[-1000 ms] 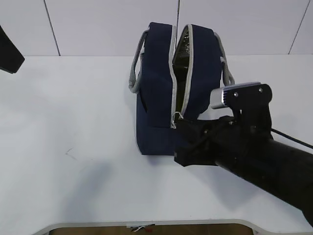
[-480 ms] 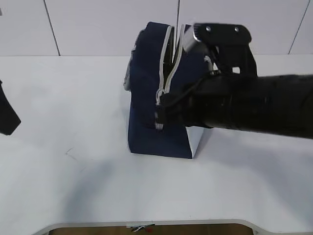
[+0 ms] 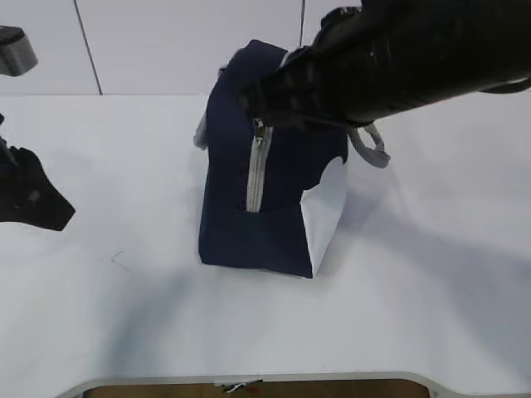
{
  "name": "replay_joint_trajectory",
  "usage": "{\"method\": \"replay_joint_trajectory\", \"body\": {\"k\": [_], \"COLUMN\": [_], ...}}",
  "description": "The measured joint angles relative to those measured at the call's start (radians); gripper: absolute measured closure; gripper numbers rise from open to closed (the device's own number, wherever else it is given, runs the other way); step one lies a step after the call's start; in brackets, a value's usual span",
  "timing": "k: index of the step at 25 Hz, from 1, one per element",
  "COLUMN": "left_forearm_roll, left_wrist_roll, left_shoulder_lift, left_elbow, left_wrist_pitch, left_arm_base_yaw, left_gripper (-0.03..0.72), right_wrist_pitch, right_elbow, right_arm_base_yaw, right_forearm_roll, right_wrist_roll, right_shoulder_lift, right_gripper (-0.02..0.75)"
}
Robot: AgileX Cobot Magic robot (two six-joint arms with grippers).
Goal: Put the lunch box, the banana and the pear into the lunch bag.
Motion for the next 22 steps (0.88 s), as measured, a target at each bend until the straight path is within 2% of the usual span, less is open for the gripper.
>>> {"method": "replay_joint_trajectory", "body": {"k": [3, 9, 15, 22], "left_forearm_roll": [-0.063, -0.283, -0.476, -0.613], "left_wrist_roll": [0.078, 0.297, 0.469, 0.646], "left_shoulder_lift": [0.000, 0.045, 0.153, 0.174], "left_elbow": [0.056, 0.107, 0.109, 0.109], "left_wrist_pitch": [-0.136, -0.313, -0.331, -0.327], "left_arm_base_yaw": [0.000, 0.000, 0.000, -0.034], "left_gripper": [0.430, 0.423, 0.314, 0.294], "right_wrist_pitch": [0.052, 0.118, 0.150, 0.156], "right_elbow": [-0.036, -0.042, -0.044, -0.045], "right_arm_base_yaw": [0.000, 0.000, 0.000, 0.000], "right_forearm_roll": [-0.015, -0.019, -0.010, -0.009], "right_wrist_roll": [0.000, 0.000, 0.000, 0.000], "right_shoulder_lift": [0.000, 0.000, -0.001, -0.002], "right_gripper": [0.725, 0.725, 0.725, 0.725]}}
